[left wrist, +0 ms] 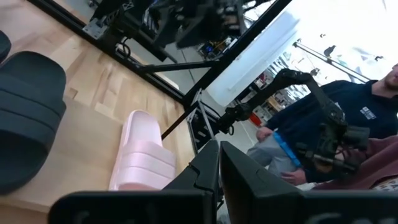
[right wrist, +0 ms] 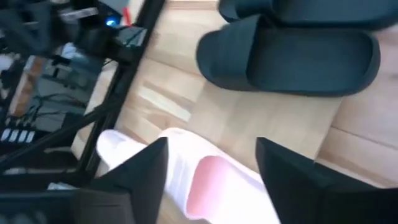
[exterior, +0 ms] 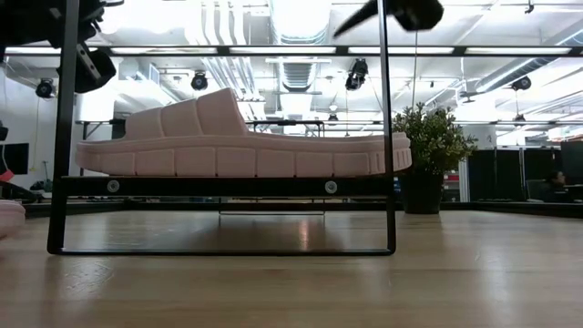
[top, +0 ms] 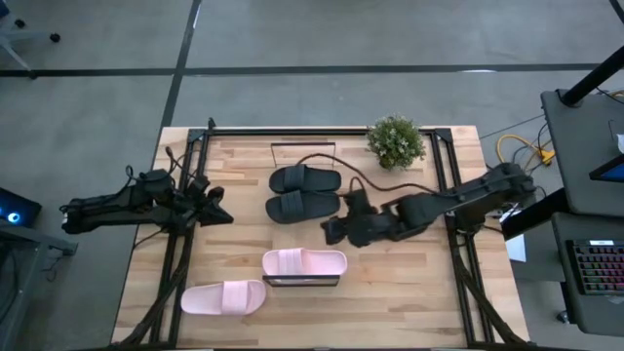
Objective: Pick and place slides into the shelf
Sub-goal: Put the right light pink slide on the shelf
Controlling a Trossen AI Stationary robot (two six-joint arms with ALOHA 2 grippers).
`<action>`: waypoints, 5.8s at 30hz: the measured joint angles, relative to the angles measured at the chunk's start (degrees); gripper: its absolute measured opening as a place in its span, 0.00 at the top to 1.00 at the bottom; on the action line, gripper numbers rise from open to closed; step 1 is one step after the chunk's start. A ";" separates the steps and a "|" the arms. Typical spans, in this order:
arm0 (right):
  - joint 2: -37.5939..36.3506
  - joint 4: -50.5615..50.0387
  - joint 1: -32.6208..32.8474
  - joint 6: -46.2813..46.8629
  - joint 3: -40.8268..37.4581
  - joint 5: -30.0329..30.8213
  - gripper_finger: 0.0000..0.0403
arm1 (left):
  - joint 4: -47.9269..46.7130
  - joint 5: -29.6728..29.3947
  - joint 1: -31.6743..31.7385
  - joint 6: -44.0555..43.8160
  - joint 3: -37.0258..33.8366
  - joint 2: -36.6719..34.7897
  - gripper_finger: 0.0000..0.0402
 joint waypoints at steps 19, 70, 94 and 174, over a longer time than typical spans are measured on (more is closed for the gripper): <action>14.91 19.54 -2.07 1.93 0.00 -17.46 0.36 | 0.02 -0.12 0.00 0.33 -0.03 -1.86 1.00; 22.33 41.64 -6.56 2.37 -5.92 -34.49 0.42 | 0.05 -0.11 0.02 0.32 -0.04 -2.34 1.00; 21.63 37.58 -6.56 1.39 -5.97 -34.03 0.95 | 0.05 -0.11 0.02 0.42 -0.04 -2.64 1.00; 13.72 -27.71 -13.31 -53.93 43.12 -51.84 0.98 | 18.98 -5.43 0.00 -13.85 -0.24 7.03 1.00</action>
